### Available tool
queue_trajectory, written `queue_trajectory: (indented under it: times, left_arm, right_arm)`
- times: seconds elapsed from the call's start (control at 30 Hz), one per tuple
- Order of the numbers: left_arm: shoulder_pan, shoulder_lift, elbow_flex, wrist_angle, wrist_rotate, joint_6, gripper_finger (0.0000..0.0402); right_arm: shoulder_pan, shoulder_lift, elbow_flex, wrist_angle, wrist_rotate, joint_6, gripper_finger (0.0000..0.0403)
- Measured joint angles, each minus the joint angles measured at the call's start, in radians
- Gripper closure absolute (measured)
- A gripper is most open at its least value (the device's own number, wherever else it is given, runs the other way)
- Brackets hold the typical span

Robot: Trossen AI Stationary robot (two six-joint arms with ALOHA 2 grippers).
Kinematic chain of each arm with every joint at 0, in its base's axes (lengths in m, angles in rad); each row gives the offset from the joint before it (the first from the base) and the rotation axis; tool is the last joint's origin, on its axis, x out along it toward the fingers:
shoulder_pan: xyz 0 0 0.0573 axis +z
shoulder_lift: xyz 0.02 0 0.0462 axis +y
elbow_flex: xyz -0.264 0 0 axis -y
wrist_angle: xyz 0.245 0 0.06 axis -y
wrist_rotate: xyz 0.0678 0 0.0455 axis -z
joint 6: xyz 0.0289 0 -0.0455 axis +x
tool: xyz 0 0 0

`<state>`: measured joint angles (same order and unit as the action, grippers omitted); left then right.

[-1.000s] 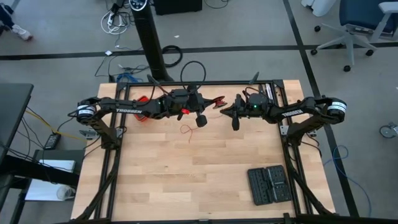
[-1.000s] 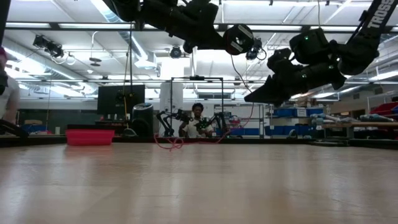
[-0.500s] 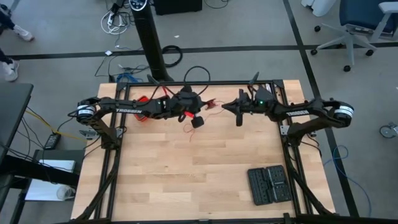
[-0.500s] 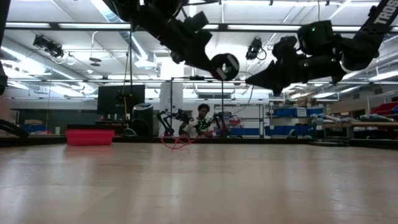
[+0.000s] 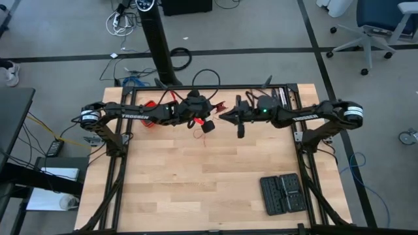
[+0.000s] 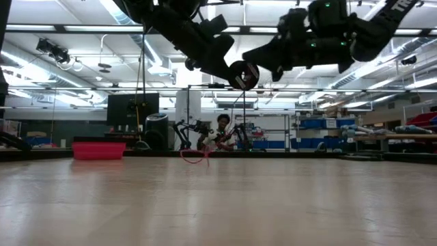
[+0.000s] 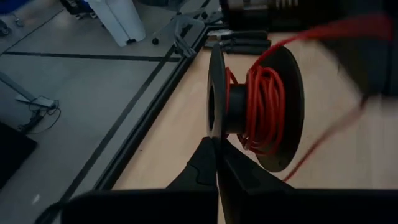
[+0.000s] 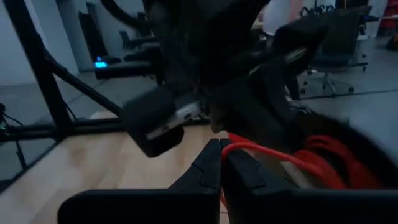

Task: Coil cords
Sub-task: Coil the wire to the spool

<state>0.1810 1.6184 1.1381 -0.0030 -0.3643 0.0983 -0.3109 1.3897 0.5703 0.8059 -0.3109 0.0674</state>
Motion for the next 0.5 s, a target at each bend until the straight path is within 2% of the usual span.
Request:
queue_trajectory:
  times: [0.23,0.5]
  left_arm:
    - [-0.007,0.000,0.000,0.063,0.063,-0.082,0.0401]
    - [-0.010,-0.001,0.000,0.118,0.115,-0.139,0.0401]
  right_arm:
    - [0.043,0.101,0.067,-0.014,0.033,-0.051,0.0384]
    - [0.045,0.113,0.065,-0.037,0.095,-0.062,0.0376]
